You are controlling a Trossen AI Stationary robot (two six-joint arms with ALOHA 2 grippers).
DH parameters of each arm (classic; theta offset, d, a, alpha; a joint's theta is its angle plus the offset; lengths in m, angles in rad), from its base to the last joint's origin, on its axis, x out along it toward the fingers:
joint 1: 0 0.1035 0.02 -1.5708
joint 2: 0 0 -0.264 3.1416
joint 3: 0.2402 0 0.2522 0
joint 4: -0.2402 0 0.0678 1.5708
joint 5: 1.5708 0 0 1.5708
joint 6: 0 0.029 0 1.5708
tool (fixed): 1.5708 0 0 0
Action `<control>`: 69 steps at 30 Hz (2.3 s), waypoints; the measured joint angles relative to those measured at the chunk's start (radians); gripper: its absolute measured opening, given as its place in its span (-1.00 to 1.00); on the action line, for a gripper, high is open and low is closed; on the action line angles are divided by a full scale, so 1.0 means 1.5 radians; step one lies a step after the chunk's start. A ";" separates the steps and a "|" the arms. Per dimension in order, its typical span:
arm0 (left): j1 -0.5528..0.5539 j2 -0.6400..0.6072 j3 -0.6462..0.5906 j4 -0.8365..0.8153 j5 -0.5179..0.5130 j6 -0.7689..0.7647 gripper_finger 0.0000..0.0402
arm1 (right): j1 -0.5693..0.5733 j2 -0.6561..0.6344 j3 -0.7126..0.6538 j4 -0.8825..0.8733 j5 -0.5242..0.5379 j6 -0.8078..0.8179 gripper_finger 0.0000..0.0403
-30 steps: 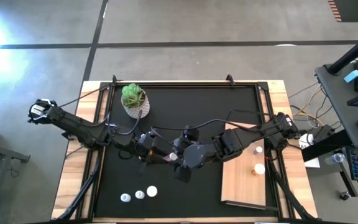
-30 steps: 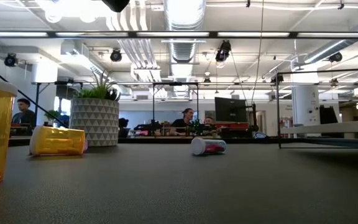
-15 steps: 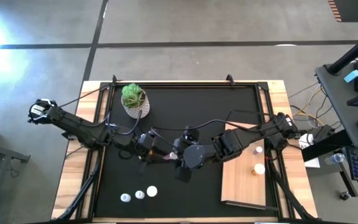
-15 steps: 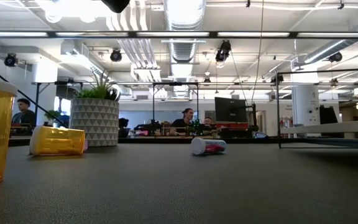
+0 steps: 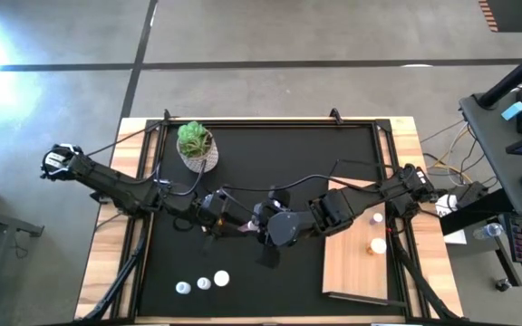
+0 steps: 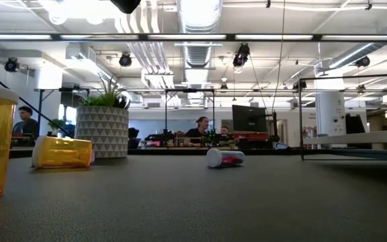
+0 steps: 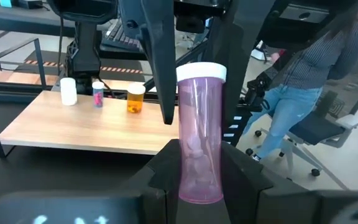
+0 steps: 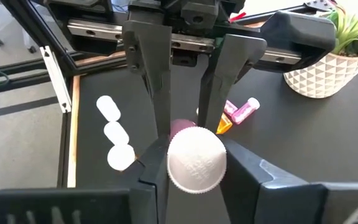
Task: Pick and place medicine bottles onto shelf by color
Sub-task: Put the right pink tablet bottle on the shelf
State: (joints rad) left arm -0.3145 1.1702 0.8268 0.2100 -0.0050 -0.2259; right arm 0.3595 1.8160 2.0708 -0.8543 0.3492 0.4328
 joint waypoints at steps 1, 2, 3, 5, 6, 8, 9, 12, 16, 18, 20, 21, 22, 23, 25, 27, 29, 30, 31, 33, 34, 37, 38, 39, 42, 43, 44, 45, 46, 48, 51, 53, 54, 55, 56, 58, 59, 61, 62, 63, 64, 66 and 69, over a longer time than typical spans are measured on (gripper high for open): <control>0.000 0.000 0.000 0.000 0.000 -0.001 -0.64 | 0.000 0.000 0.000 0.000 0.000 0.001 -0.52; 0.000 0.000 0.000 0.000 0.000 -0.002 -0.64 | 0.000 0.000 0.000 0.000 0.000 0.002 -0.52; 0.000 0.000 0.000 0.001 0.000 -0.002 -0.64 | 0.000 0.000 0.000 0.000 0.000 0.002 -0.50; 0.000 0.000 0.000 0.001 0.000 -0.008 -0.62 | 0.000 0.000 0.000 -0.001 0.000 0.010 -0.47; 0.000 0.000 0.000 0.001 -0.001 -0.015 -0.60 | 0.000 0.000 0.001 -0.002 0.000 0.013 -0.46; 0.000 0.000 0.000 0.003 -0.002 -0.022 -0.54 | 0.000 0.000 0.004 -0.005 0.001 0.017 -0.46; 0.000 0.000 0.000 0.003 -0.004 -0.034 -0.49 | 0.000 0.000 0.007 -0.010 0.001 0.019 -0.47; 0.000 0.000 0.000 0.005 -0.007 -0.048 -0.35 | 0.000 0.000 0.015 -0.028 0.004 0.026 -0.49; 0.000 0.000 0.000 0.002 -0.008 -0.056 -0.16 | 0.000 0.000 0.037 -0.080 0.004 0.053 -0.48; 0.000 0.000 0.000 0.001 -0.010 -0.056 -0.07 | 0.000 0.000 0.053 -0.133 0.001 0.090 -0.48; -0.001 0.000 0.000 -0.001 -0.003 -0.055 -0.02 | 0.000 -0.001 0.068 -0.216 -0.010 0.134 -0.48; -0.001 0.000 0.000 -0.001 -0.002 -0.053 0.00 | 0.000 -0.001 0.075 -0.243 -0.020 0.160 -0.48; -0.001 0.000 0.000 -0.001 -0.001 -0.052 0.02 | 0.000 -0.001 0.080 -0.271 -0.026 0.186 -0.48; -0.001 0.000 0.000 0.000 -0.001 -0.052 0.02 | 0.002 -0.002 0.081 -0.310 -0.034 0.216 -0.48; 0.000 0.000 -0.002 0.000 -0.003 -0.054 0.03 | 0.012 -0.002 0.081 -0.389 -0.052 0.268 -0.48; 0.000 0.000 -0.005 0.001 -0.003 -0.055 0.03 | 0.029 -0.002 0.079 -0.461 -0.063 0.321 -0.47; 0.000 0.000 -0.012 0.011 -0.003 -0.057 0.03 | 0.049 -0.003 0.066 -0.485 -0.069 0.361 -0.47; -0.001 0.000 -0.014 0.013 -0.003 -0.062 0.03 | 0.059 -0.006 0.057 -0.473 -0.080 0.367 -0.47; -0.001 0.000 -0.015 0.013 -0.004 -0.071 0.03 | 0.070 -0.009 0.051 -0.469 -0.091 0.377 -0.48; 0.000 0.000 -0.017 0.016 -0.005 -0.077 0.03 | 0.091 -0.009 0.044 -0.471 -0.106 0.408 -0.48; 0.000 0.000 -0.018 0.016 -0.005 -0.082 0.03 | 0.103 -0.009 0.039 -0.475 -0.112 0.428 -0.48; 0.000 0.000 -0.018 0.016 -0.006 -0.091 0.03 | 0.141 -0.010 0.021 -0.478 -0.124 0.491 -0.47; 0.000 0.000 -0.018 0.016 -0.006 -0.090 0.03 | 0.155 -0.010 0.014 -0.477 -0.134 0.511 -0.47; 0.000 0.000 -0.018 0.016 -0.006 -0.090 0.03 | 0.168 -0.010 0.007 -0.477 -0.143 0.536 -0.47; 0.001 0.000 -0.018 0.018 -0.007 -0.090 0.03 | 0.209 -0.010 -0.020 -0.478 -0.166 0.619 -0.47; 0.000 0.000 -0.020 0.025 -0.009 -0.090 0.03 | 0.223 -0.010 -0.027 -0.478 -0.172 0.647 -0.47; 0.000 0.001 -0.021 0.029 -0.012 -0.090 0.03 | 0.236 -0.010 -0.036 -0.477 -0.178 0.672 -0.47; 0.000 0.004 -0.021 0.035 -0.016 -0.090 0.03 | 0.250 -0.010 -0.043 -0.477 -0.184 0.697 -0.47; 0.000 0.007 -0.021 0.038 -0.019 -0.090 0.03 | 0.262 -0.010 -0.052 -0.477 -0.186 0.721 -0.47; 0.001 0.017 -0.020 0.051 -0.020 -0.090 0.03 | 0.286 -0.014 -0.069 -0.477 -0.187 0.769 -0.47; 0.001 0.038 -0.018 0.100 -0.020 -0.090 0.03 | 0.318 -0.031 -0.102 -0.477 -0.186 0.845 -0.47; 0.000 0.054 -0.019 0.136 -0.019 -0.090 0.03 | 0.343 -0.050 -0.129 -0.477 -0.186 0.900 -0.47; 0.000 0.061 -0.019 0.145 -0.018 -0.090 0.03 | 0.356 -0.060 -0.144 -0.478 -0.185 0.930 -0.47; 0.000 0.069 -0.019 0.155 -0.015 -0.090 0.03 | 0.368 -0.071 -0.159 -0.478 -0.186 0.962 -0.47; 0.000 0.075 -0.017 0.161 -0.013 -0.091 0.03 | 0.381 -0.083 -0.175 -0.478 -0.186 0.995 -0.47; 0.000 0.084 -0.014 0.175 -0.008 -0.093 0.03 | 0.403 -0.107 -0.207 -0.474 -0.187 1.069 -0.47; 0.000 0.088 -0.013 0.182 -0.007 -0.097 0.03 | 0.412 -0.120 -0.221 -0.469 -0.187 1.106 -0.47; 0.000 0.092 -0.011 0.192 -0.006 -0.108 0.03 | 0.430 -0.138 -0.248 -0.458 -0.185 1.183 -0.47; 0.000 0.094 -0.011 0.191 -0.006 -0.112 0.03 | 0.438 -0.148 -0.263 -0.452 -0.186 1.219 -0.47; 0.001 0.096 -0.011 0.191 -0.006 -0.121 0.03 | 0.444 -0.152 -0.277 -0.450 -0.186 1.251 -0.47; 0.001 0.097 -0.011 0.190 -0.006 -0.125 0.03 | 0.449 -0.158 -0.291 -0.449 -0.186 1.277 -0.47; 0.001 0.098 -0.011 0.193 -0.006 -0.125 0.03 | 0.455 -0.166 -0.320 -0.440 -0.194 1.300 -0.47; 0.002 0.098 -0.011 0.198 -0.006 -0.125 0.03 | 0.453 -0.177 -0.361 -0.422 -0.214 1.305 -0.47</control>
State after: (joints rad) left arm -0.3114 1.3167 0.8101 0.5076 -0.0139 -0.4141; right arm 1.0398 1.5508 1.5291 -1.4874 0.0288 2.3907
